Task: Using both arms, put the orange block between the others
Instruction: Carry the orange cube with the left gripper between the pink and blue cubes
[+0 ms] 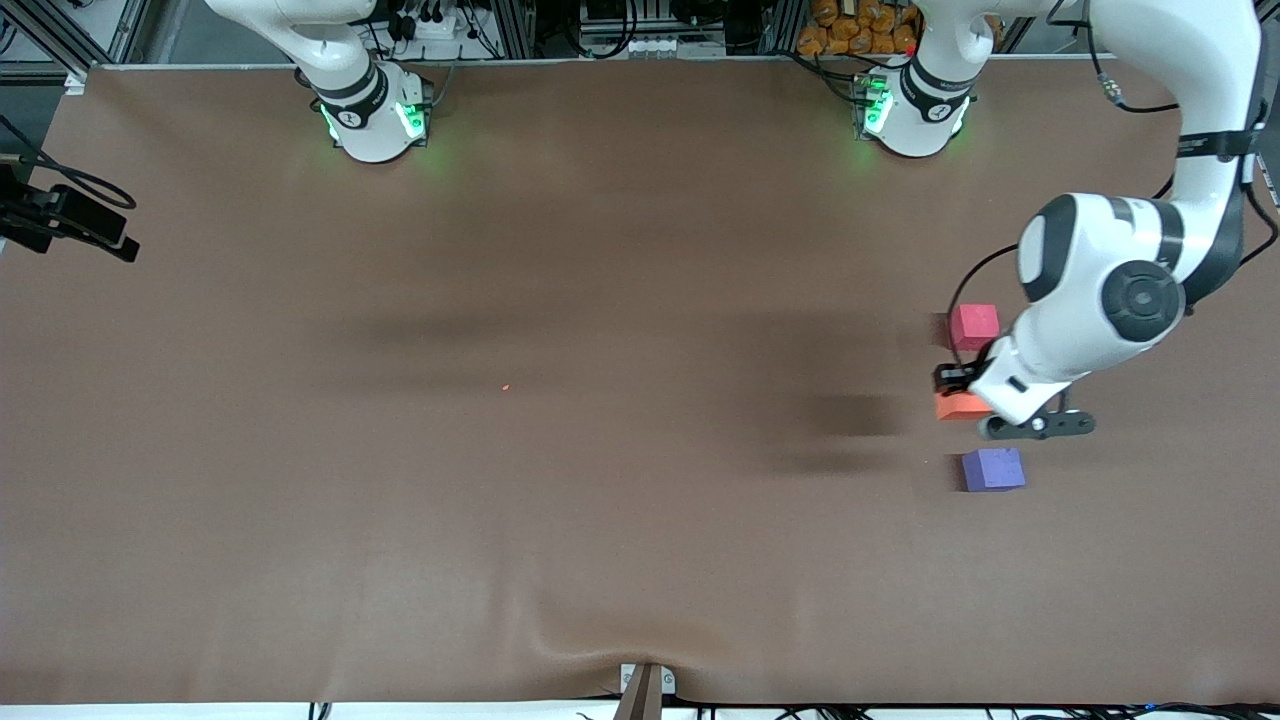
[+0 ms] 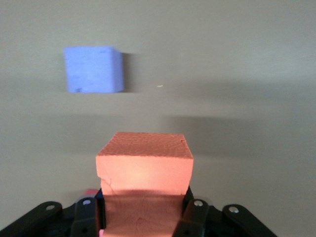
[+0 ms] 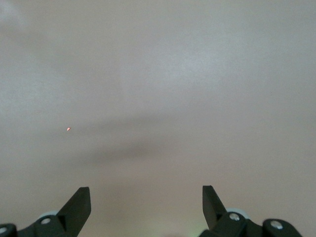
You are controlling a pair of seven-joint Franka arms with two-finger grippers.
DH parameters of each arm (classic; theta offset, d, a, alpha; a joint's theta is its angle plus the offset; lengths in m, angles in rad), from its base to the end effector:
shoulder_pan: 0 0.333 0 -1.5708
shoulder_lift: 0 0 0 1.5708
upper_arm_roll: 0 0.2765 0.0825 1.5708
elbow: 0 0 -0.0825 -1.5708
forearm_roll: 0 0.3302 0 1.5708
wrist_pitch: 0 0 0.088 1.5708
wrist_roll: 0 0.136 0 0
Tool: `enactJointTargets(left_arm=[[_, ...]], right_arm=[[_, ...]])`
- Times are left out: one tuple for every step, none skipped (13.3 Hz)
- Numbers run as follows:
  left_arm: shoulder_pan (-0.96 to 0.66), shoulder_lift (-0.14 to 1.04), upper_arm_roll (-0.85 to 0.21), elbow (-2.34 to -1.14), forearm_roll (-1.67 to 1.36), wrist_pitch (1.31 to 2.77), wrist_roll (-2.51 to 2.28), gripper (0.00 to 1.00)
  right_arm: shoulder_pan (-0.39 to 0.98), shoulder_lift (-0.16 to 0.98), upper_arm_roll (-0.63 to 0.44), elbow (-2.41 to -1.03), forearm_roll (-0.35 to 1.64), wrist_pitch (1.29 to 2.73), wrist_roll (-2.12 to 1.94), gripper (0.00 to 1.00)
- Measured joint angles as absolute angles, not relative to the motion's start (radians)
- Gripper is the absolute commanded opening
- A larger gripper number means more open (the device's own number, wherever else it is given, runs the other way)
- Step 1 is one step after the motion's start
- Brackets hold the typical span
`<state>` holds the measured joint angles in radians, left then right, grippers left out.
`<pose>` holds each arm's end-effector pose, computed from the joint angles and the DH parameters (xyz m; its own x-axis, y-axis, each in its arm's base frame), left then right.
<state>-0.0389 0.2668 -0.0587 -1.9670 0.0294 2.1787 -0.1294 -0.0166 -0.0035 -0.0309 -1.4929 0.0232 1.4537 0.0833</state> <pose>0.5416 -0.0506 0.2994 0.9985 0.0164 -0.0531 0.0156 -0.9998 -0.0147 0.4866 -0.0198 0.5798 0.9911 -0.1277 -0.0375 -0.1285 -0.9915 -0.0202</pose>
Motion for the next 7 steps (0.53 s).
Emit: enactJointTargets(left_arm=[[0.005, 0.263, -0.059, -2.027, 0.029, 2.261, -0.071, 0.00], [0.042, 0.266, -0.059, -2.083, 0.029, 2.343, -0.030, 0.00], [0.064, 0.271, -0.059, -2.130, 0.029, 2.411, -0.011, 0.00], [0.074, 0.279, -0.059, -2.167, 0.029, 2.465, -0.002, 0.00], [0.075, 0.291, -0.060, -2.188, 0.029, 2.505, -0.002, 0.00], [0.077, 0.307, -0.061, -2.197, 0.029, 2.533, -0.002, 0.00], [0.083, 0.325, -0.061, -2.200, 0.029, 2.556, -0.002, 0.00]], right_arm=[[-0.017, -0.003, -0.031, -1.493, 0.023, 1.443, 0.084, 1.00], [-0.017, -0.003, -0.031, -1.493, 0.023, 1.428, 0.084, 1.00], [-0.017, -0.003, -0.031, -1.493, 0.023, 1.424, 0.084, 1.00], [-0.017, -0.003, -0.031, -1.493, 0.023, 1.423, 0.084, 1.00], [-0.016, -0.003, -0.031, -1.492, 0.023, 1.422, 0.084, 1.00], [-0.015, -0.003, -0.029, -1.492, 0.023, 1.421, 0.084, 1.00], [-0.014, -0.003, -0.027, -1.491, 0.023, 1.420, 0.084, 1.00]])
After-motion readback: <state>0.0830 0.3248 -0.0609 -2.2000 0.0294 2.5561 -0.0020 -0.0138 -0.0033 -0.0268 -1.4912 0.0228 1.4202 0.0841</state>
